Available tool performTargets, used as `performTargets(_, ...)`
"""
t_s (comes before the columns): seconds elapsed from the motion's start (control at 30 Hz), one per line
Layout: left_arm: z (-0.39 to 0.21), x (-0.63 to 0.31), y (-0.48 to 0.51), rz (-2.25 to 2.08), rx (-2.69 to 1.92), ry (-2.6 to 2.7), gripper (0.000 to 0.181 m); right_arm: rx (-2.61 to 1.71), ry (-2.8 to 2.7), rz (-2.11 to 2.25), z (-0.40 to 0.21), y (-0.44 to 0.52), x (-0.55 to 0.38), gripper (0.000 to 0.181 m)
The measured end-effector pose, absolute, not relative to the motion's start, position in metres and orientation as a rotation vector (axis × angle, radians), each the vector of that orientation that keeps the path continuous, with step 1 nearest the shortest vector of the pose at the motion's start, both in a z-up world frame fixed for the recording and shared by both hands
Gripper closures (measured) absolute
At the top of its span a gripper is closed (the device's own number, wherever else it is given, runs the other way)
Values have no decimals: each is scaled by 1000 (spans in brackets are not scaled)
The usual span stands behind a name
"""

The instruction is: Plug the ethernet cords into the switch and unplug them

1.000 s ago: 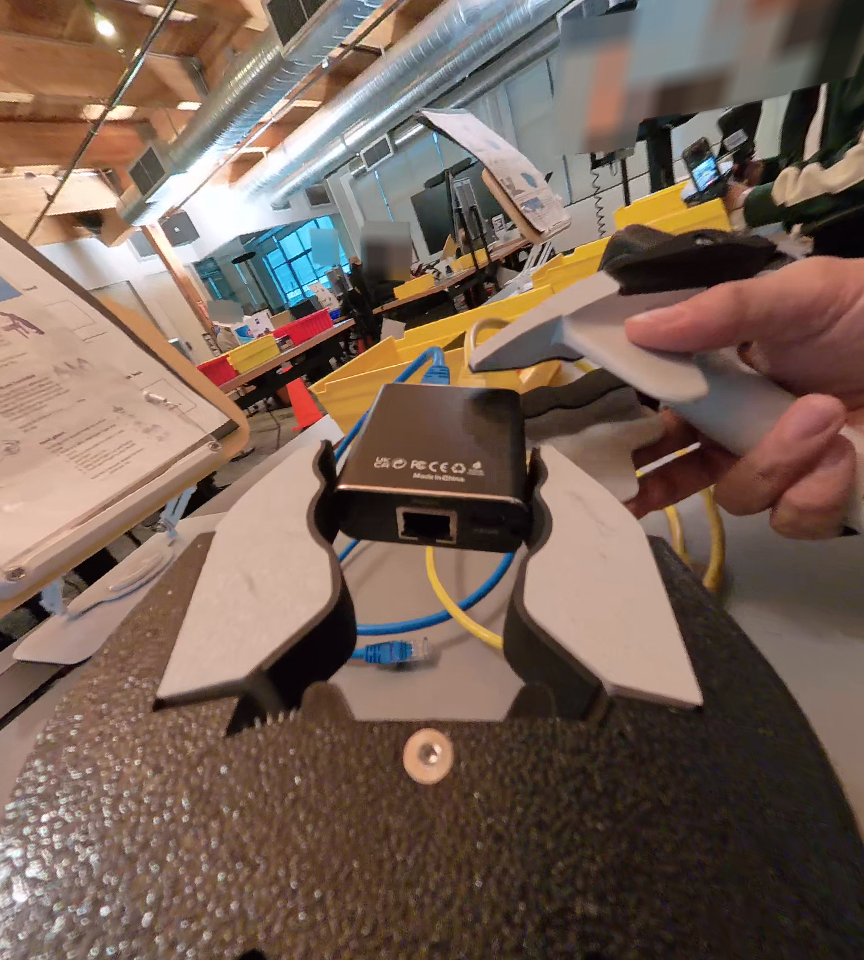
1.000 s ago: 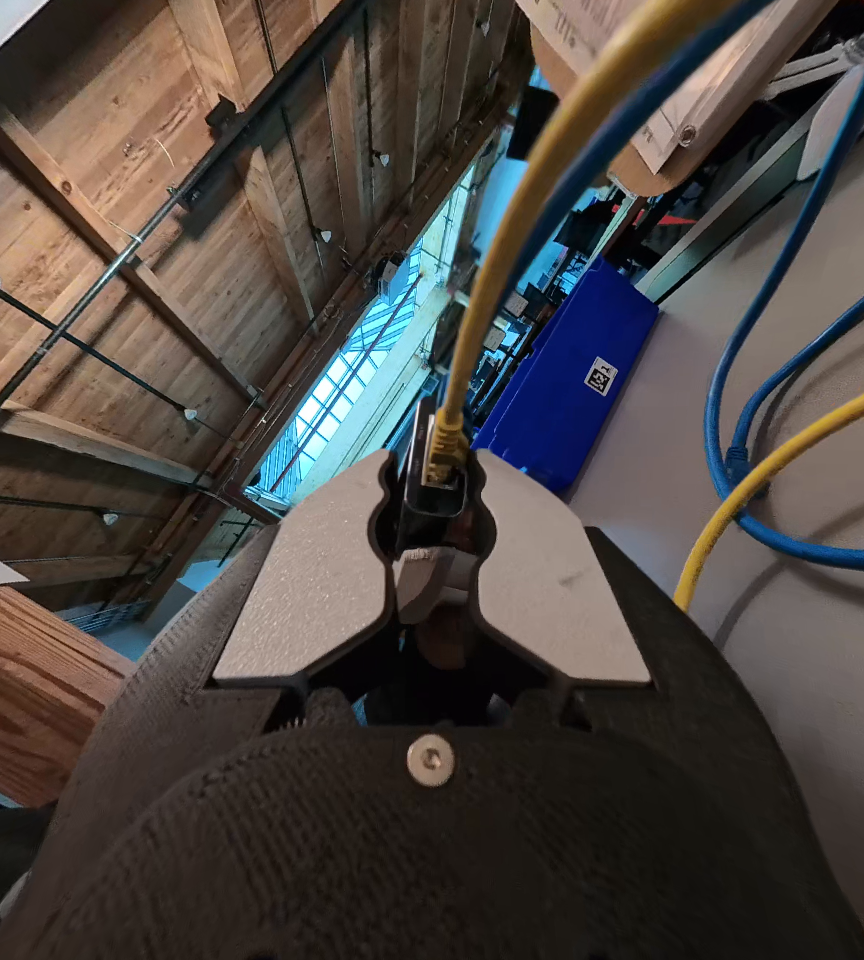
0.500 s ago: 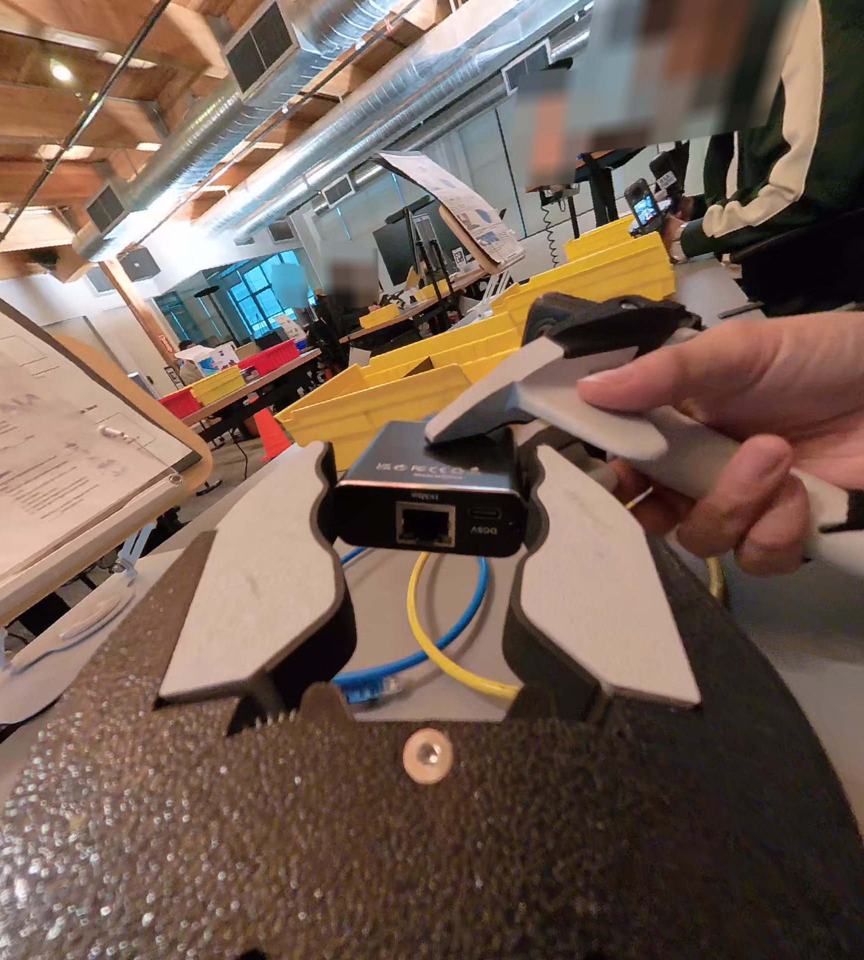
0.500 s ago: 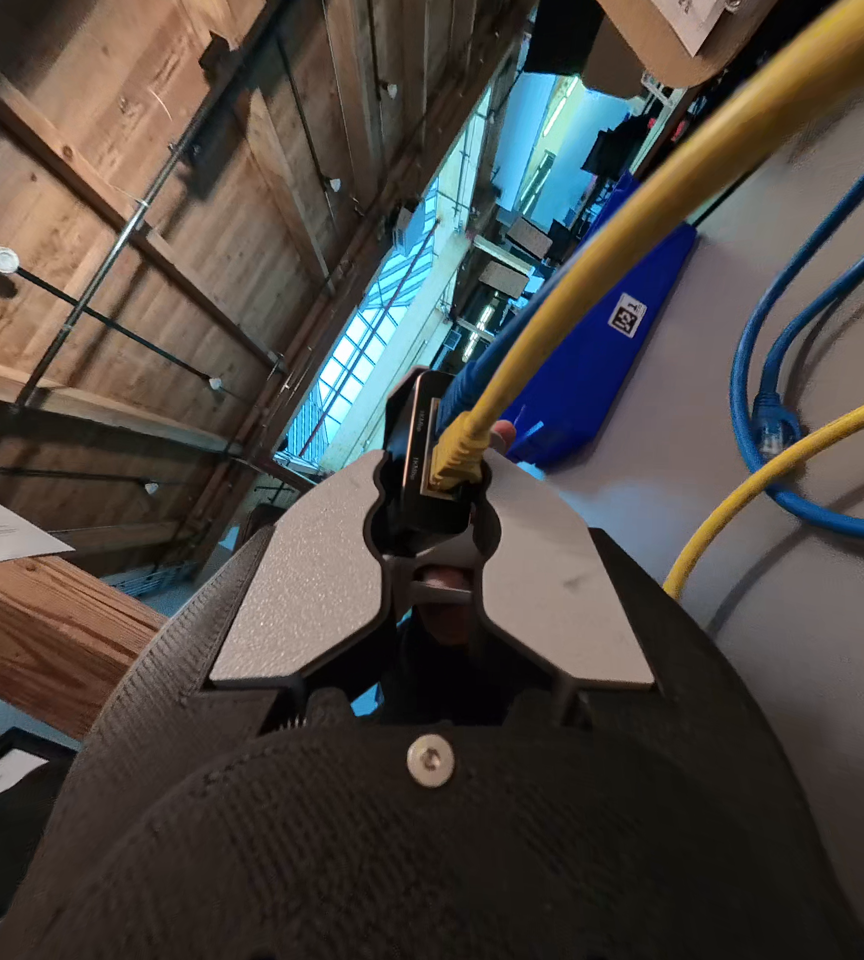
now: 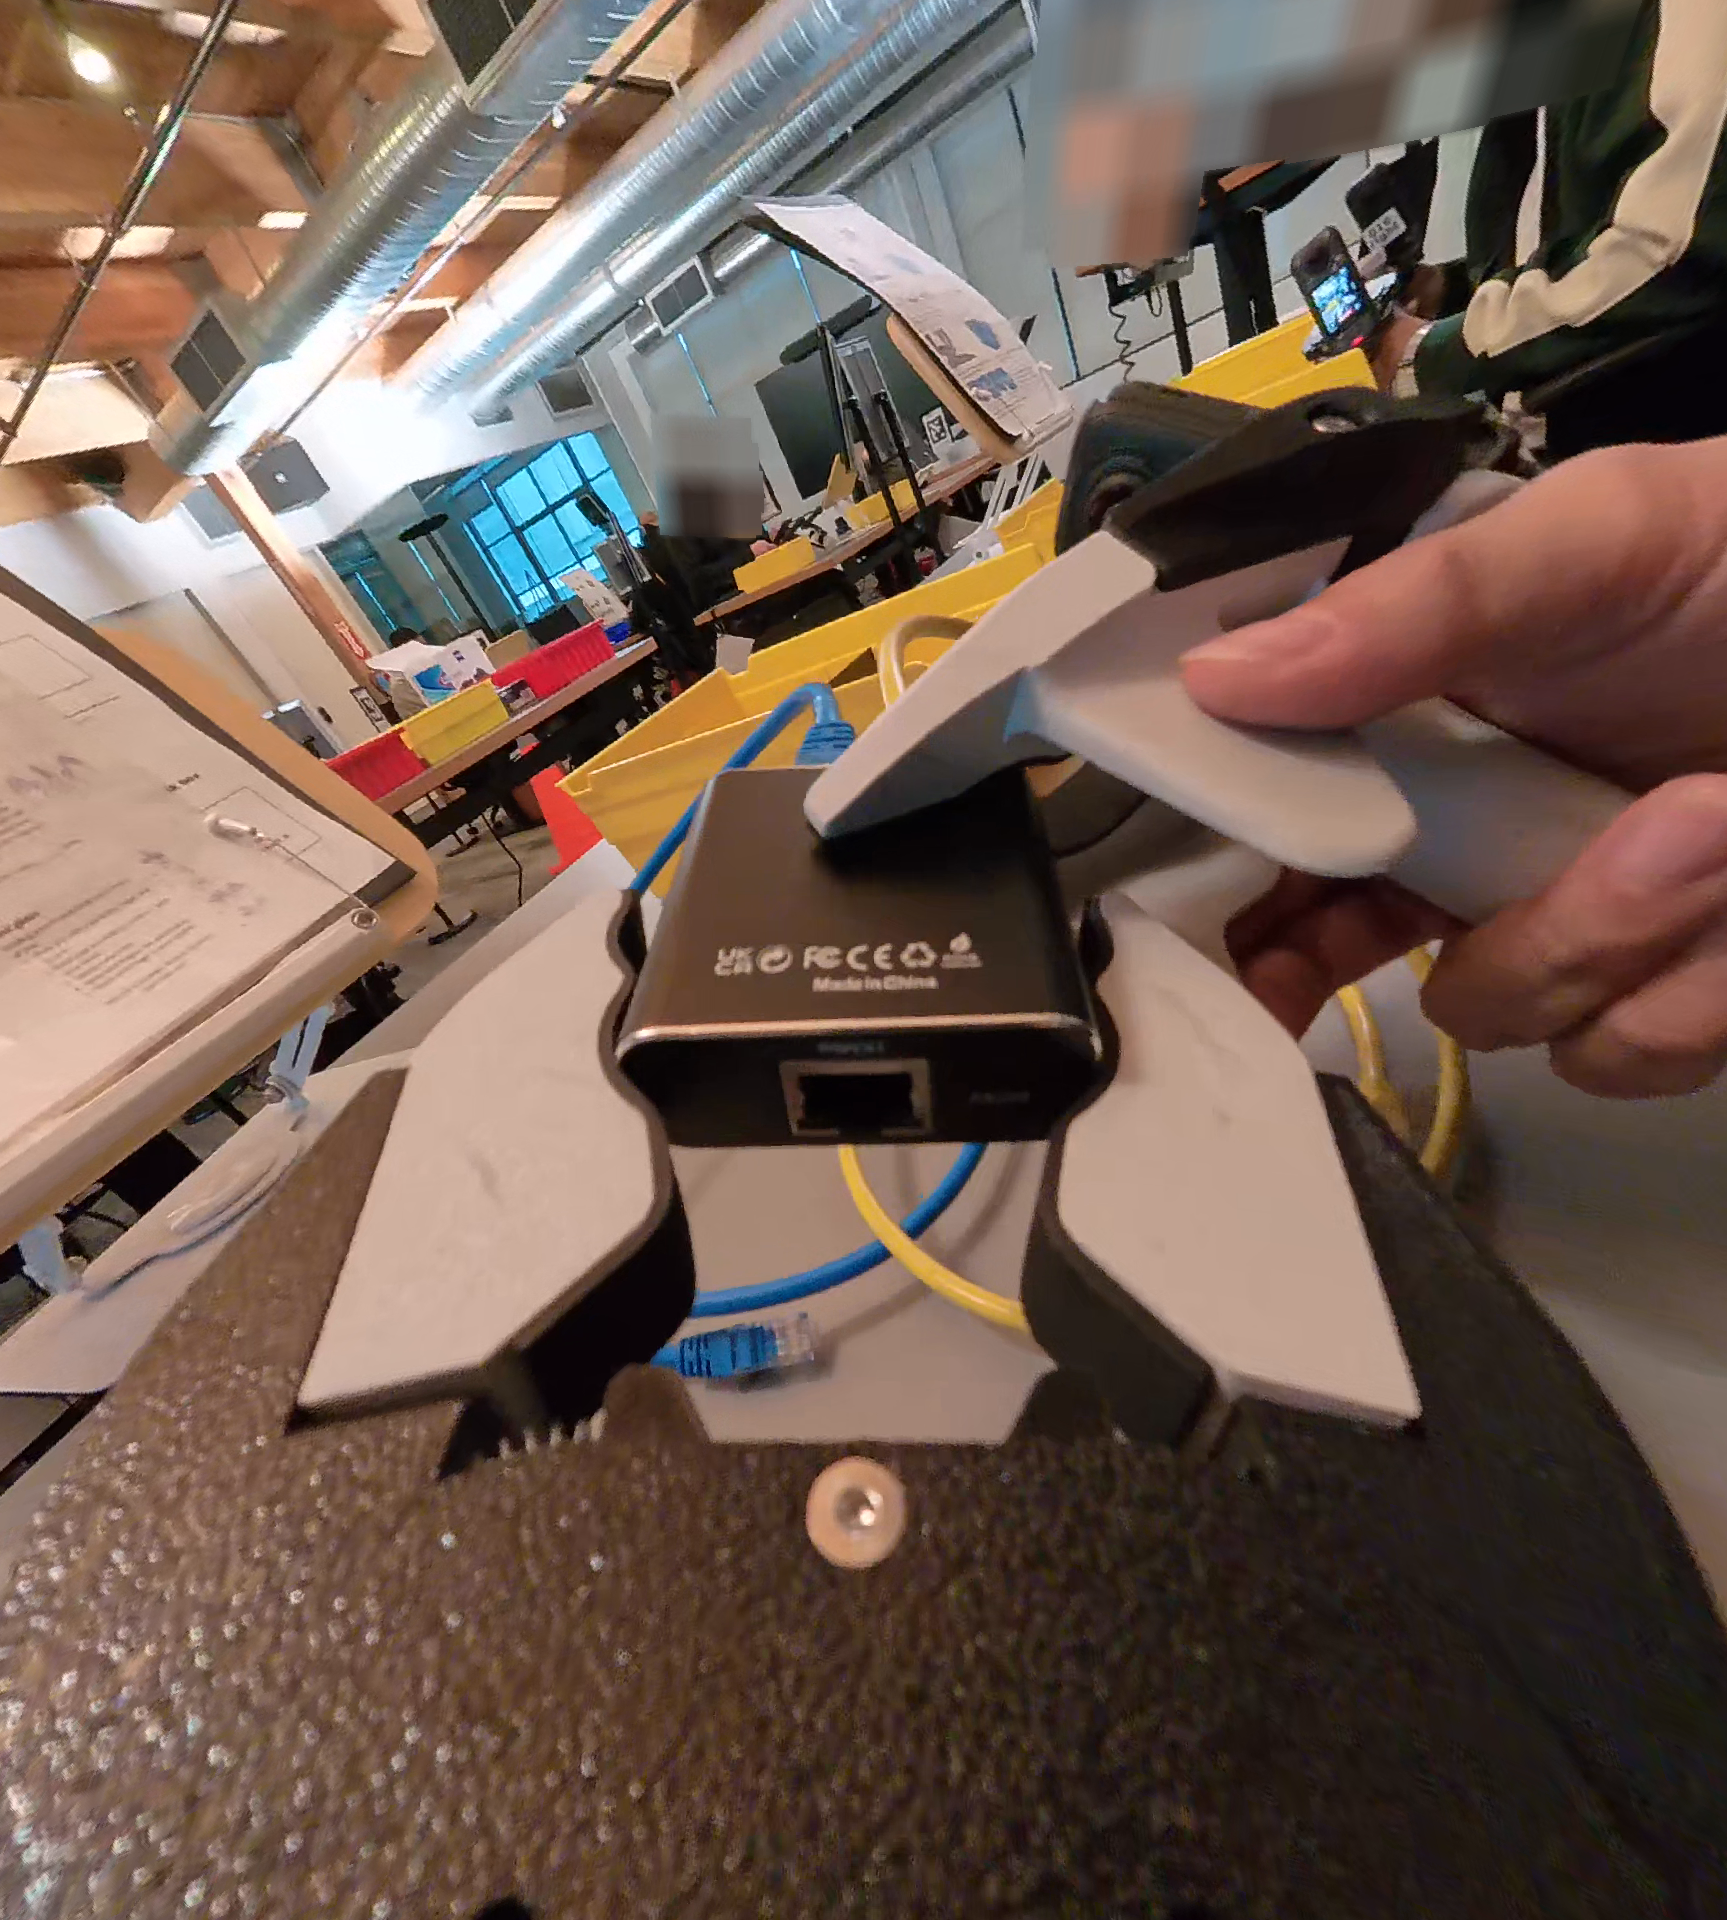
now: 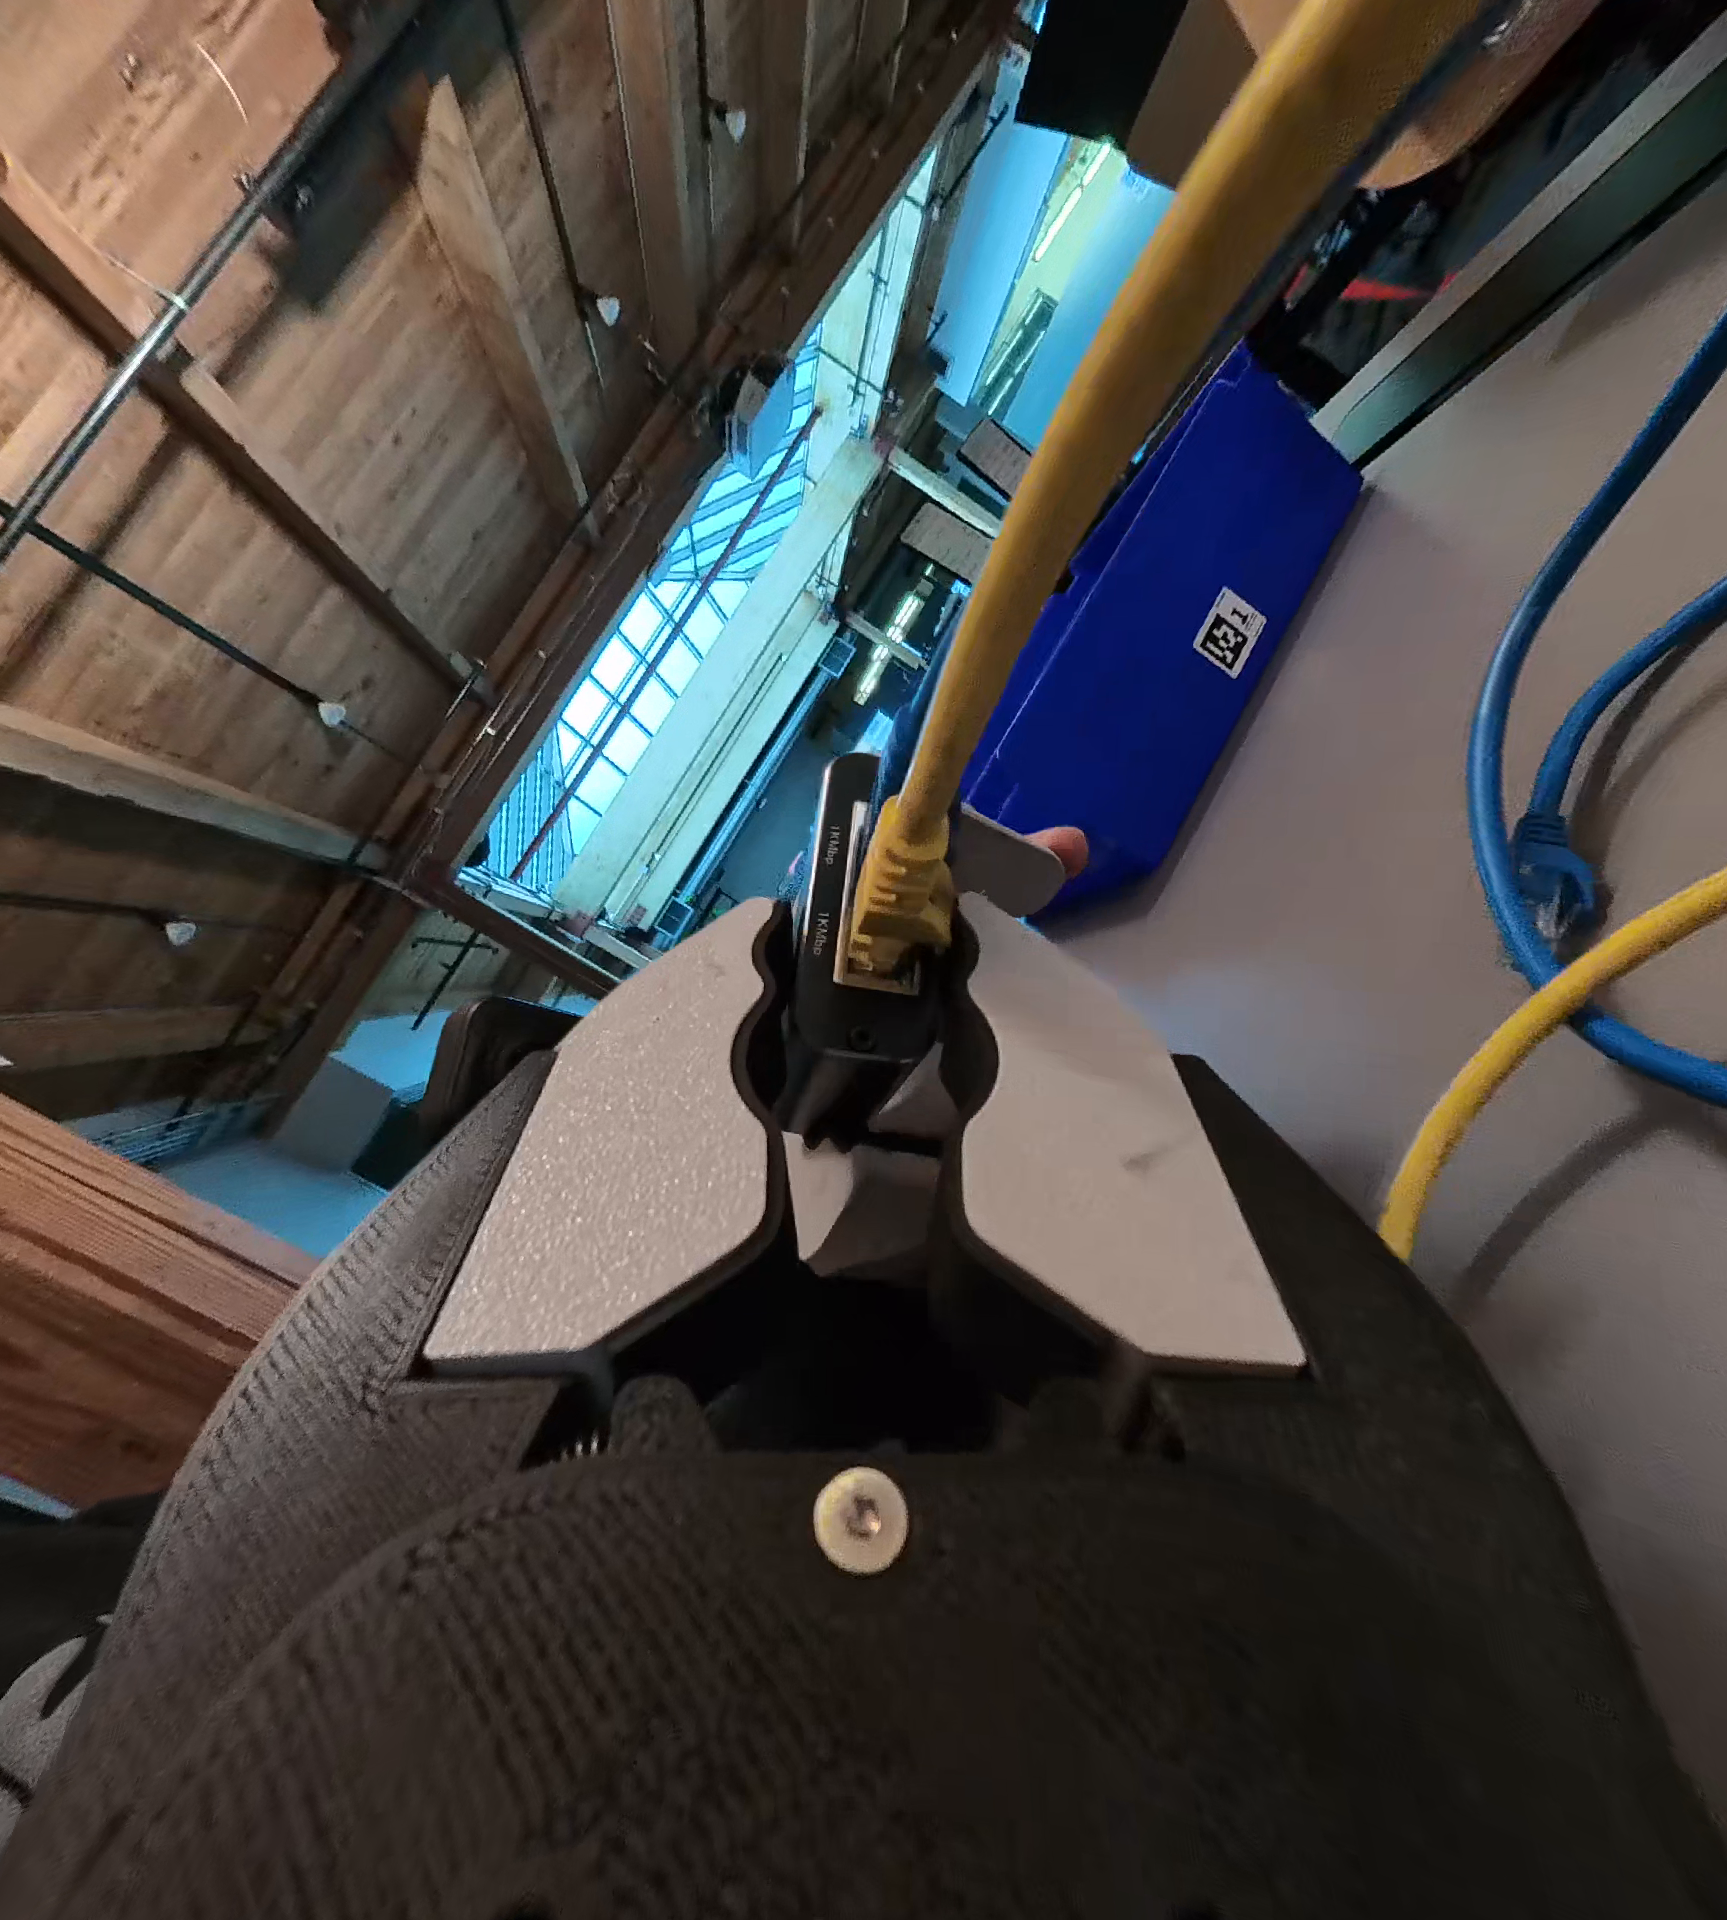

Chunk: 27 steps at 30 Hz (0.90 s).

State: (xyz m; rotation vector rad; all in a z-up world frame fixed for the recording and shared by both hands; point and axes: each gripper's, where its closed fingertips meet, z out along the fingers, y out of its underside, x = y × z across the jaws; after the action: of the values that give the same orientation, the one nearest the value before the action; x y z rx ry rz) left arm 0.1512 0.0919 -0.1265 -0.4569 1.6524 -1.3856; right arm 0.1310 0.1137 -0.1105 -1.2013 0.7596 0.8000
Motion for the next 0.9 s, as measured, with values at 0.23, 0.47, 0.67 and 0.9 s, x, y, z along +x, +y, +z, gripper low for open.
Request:
performTargets(0.23, -123, 153, 92, -1371, -489, 1649, 105, -1225, 734, 771, -111, 113, 134, 154)
performTargets(0.47, -122, 155, 99, -1369, -511, 1628, 105, -1172, 745, 764, -104, 99, 147, 137)
performTargets(0.67, -120, 157, 104, -1376, -528, 1605, 106, -1104, 789, 860, -109, 97, 149, 153)
performTargets(0.9, -121, 160, 108, -1340, -551, 1587, 106, -1022, 840, 907, -111, 102, 149, 161)
